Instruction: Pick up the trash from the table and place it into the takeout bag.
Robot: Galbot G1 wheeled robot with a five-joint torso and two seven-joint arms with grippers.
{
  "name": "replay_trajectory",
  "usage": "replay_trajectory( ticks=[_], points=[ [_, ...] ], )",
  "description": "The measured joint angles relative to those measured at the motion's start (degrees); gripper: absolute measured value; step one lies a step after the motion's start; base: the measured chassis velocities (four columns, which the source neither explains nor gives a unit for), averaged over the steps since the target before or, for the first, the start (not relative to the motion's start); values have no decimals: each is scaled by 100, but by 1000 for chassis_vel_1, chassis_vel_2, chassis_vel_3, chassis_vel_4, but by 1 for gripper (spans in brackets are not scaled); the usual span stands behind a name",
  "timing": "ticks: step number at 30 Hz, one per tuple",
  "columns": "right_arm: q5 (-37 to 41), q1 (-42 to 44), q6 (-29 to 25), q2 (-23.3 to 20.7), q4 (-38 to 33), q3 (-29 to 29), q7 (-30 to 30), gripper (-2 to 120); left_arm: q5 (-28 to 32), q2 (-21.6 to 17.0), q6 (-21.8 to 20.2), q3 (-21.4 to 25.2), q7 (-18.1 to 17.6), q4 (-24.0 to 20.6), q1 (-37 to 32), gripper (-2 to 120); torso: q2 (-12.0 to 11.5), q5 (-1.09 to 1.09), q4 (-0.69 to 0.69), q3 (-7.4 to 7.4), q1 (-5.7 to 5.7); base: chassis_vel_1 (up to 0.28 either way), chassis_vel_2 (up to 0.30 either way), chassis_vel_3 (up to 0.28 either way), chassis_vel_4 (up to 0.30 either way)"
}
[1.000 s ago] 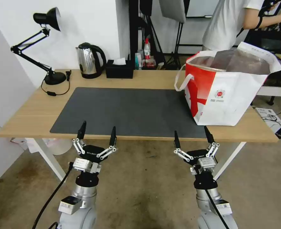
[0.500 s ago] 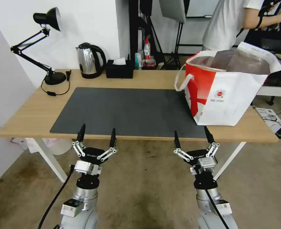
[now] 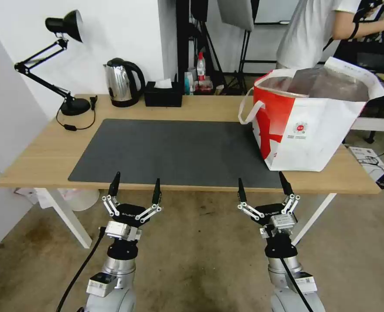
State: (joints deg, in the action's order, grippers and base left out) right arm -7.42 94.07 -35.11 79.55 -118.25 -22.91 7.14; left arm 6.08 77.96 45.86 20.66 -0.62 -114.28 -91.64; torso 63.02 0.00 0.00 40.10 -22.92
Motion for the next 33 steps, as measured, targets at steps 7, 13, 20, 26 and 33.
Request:
replay_trajectory(
  ticks=[7,13,20,26,33],
  points=[
    [0,0,0,0,0,0,0,100,3,-2,0,-1,1,0,1,100,0,0,0,0,0,0,0,0,0],
    [0,0,0,0,0,0,0,100,6,-4,0,0,2,0,3,100,0,0,0,0,0,0,0,0,0],
    [0,0,0,0,0,0,0,100,9,-5,-1,0,4,0,5,100,0,0,0,0,0,0,0,0,0],
    [0,0,0,0,0,0,0,100,11,-5,-2,0,5,0,6,100,0,0,0,0,0,0,0,0,0],
    [0,0,0,0,0,0,0,100,11,-5,-4,0,5,0,5,100,0,0,0,0,0,0,0,0,0]
  ],
)
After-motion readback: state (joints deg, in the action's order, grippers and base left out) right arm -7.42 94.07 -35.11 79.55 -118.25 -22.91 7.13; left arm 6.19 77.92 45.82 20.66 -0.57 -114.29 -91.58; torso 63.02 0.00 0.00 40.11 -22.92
